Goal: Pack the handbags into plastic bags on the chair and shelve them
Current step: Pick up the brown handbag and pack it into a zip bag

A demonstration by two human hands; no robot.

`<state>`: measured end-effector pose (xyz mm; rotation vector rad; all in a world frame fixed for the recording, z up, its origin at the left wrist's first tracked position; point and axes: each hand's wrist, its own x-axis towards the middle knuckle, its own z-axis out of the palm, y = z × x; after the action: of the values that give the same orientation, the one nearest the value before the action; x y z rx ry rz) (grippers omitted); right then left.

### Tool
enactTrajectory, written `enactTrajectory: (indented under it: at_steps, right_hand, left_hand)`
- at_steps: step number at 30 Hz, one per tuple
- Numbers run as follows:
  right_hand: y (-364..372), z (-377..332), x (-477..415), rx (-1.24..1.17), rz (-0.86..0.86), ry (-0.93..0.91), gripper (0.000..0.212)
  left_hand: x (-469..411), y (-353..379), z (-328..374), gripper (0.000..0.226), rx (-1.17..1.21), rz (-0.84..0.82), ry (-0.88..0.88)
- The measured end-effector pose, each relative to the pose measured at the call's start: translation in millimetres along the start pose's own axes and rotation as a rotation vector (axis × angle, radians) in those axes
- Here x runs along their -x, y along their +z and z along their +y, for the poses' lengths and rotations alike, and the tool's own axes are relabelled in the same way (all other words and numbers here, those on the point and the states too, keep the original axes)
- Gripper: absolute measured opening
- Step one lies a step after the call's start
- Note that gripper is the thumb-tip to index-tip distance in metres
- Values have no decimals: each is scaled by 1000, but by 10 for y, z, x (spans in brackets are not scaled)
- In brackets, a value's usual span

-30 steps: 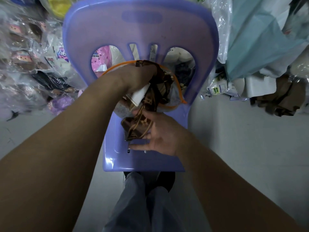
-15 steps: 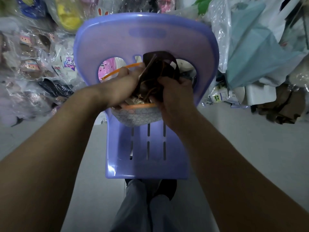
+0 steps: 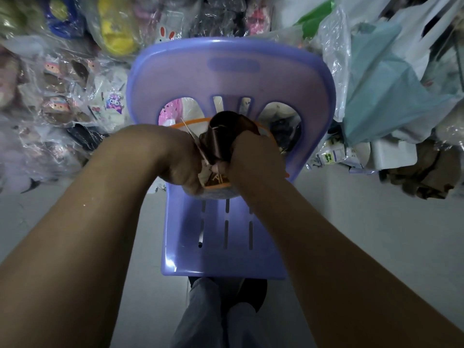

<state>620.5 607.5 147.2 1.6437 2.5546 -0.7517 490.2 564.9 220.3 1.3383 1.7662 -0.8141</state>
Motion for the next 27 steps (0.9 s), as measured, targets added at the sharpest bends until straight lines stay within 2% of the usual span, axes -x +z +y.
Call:
enactTrajectory:
  at_steps: [2,4,5,7,8,11,13,15,16,17,19,21,22,27]
  right_hand:
    - [-42,78,41,2,-75,3,47]
    - [-156,140,120,-17,-138,-14,50]
    - [-233,155,156,-41,-157,-28,49]
    - [-355,194,209,-93,-169,-73,47]
    - [-380,235,236,-120,-137,-103,48]
    - [-361,442,323,-287,131,-132,44]
    - [-336,574,395,-288,272,-23,52]
    - [-293,682,429,-269,197,195,64]
    - [-282,725,432,-345,128,265,64]
    - [-274,761,424,-510,89,327,56]
    - [-312,763,439,-802,43,421,18]
    - [-340,758,459,-793,68,432,37]
    - [-375,730,477,-774,111,435,40]
    - [-843,586,552,-722,279,396,22]
  left_hand:
    - [-48,61,-107,55,-50,101,-61]
    - [-107,144,-211,54,-58,141,-88]
    - [-131,165,-231,51,6,145,-94]
    - [-110,202,-181,38,234,274,-126]
    - [-97,229,-173,35,346,368,-178]
    - [-126,371,-179,55,599,728,-269]
    - [-147,467,-172,35,778,854,-274]
    - [-165,530,-161,40,966,887,-270]
    - [-179,560,-155,41,1040,907,-283]
    - [-189,592,-146,41,1087,932,-292]
    - [-221,673,-170,41,1157,975,-308]
    - [-189,723,-200,40,1142,993,-299]
    - [-132,734,-208,36,1112,1006,-258]
    - [376,582,-260,32,1093,1139,-97]
